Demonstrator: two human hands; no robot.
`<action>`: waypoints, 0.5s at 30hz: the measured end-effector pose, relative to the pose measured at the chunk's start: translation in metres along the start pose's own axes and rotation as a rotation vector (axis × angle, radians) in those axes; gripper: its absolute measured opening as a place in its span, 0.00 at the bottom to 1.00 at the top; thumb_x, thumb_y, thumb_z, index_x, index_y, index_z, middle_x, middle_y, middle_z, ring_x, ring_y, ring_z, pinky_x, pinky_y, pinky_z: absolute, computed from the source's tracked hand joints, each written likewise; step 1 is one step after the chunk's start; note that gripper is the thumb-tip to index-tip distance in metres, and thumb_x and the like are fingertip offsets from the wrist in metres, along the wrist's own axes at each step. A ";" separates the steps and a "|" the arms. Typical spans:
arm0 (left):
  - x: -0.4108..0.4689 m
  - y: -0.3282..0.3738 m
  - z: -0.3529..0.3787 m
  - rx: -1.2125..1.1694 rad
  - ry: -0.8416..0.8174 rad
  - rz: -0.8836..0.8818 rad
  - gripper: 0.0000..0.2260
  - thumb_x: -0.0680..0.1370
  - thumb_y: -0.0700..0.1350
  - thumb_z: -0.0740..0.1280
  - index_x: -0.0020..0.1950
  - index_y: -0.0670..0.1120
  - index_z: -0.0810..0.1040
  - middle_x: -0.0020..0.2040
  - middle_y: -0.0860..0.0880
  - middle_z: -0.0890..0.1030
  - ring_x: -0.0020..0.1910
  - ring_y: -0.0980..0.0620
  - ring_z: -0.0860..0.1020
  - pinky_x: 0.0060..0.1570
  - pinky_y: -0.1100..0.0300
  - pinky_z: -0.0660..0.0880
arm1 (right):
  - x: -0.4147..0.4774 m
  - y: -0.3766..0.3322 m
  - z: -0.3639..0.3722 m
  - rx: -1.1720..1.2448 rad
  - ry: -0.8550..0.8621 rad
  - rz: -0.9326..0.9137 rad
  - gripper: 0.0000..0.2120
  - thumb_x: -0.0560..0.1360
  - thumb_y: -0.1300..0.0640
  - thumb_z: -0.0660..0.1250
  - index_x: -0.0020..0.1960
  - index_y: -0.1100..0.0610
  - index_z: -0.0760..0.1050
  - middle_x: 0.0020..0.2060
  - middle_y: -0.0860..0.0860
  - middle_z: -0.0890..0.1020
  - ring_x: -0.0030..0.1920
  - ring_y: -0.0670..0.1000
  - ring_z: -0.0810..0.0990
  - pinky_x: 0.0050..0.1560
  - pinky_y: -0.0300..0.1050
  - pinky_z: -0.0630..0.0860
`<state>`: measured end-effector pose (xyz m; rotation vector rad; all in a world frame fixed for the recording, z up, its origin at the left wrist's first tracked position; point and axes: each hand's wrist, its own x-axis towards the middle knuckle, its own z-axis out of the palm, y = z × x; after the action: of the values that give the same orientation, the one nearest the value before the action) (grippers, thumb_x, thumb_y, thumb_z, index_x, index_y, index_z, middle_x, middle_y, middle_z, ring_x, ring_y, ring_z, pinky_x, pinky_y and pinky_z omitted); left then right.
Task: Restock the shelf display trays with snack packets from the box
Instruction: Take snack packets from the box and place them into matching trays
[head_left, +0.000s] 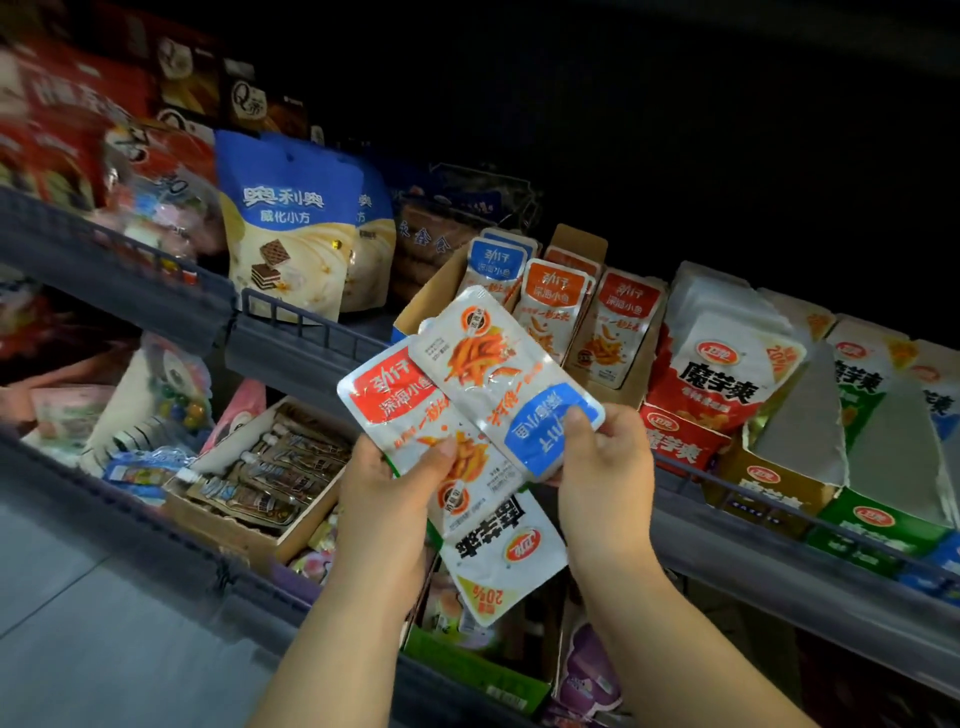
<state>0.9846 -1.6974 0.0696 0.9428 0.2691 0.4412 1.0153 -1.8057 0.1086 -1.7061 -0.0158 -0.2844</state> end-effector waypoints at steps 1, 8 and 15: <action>0.002 0.002 -0.003 0.002 0.009 -0.002 0.08 0.71 0.34 0.67 0.44 0.47 0.75 0.37 0.53 0.83 0.38 0.54 0.82 0.39 0.55 0.76 | 0.003 -0.005 0.000 0.000 0.004 -0.019 0.10 0.78 0.57 0.58 0.39 0.49 0.65 0.35 0.46 0.77 0.35 0.42 0.77 0.30 0.34 0.75; 0.009 0.011 -0.022 0.122 0.080 -0.036 0.07 0.73 0.36 0.67 0.44 0.48 0.74 0.44 0.48 0.82 0.43 0.49 0.80 0.43 0.51 0.77 | 0.062 -0.038 0.002 -0.045 0.025 -0.078 0.07 0.77 0.59 0.62 0.41 0.51 0.72 0.43 0.55 0.82 0.37 0.50 0.78 0.28 0.37 0.76; 0.018 0.016 -0.029 0.230 0.095 -0.066 0.08 0.72 0.38 0.69 0.44 0.49 0.73 0.43 0.52 0.81 0.40 0.54 0.80 0.32 0.59 0.73 | 0.120 -0.069 0.030 -0.218 0.091 -0.226 0.09 0.77 0.58 0.62 0.55 0.59 0.74 0.47 0.52 0.78 0.50 0.51 0.80 0.40 0.39 0.78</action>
<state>0.9846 -1.6599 0.0652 1.1358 0.4434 0.4009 1.1255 -1.7841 0.1952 -1.9084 -0.1152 -0.5481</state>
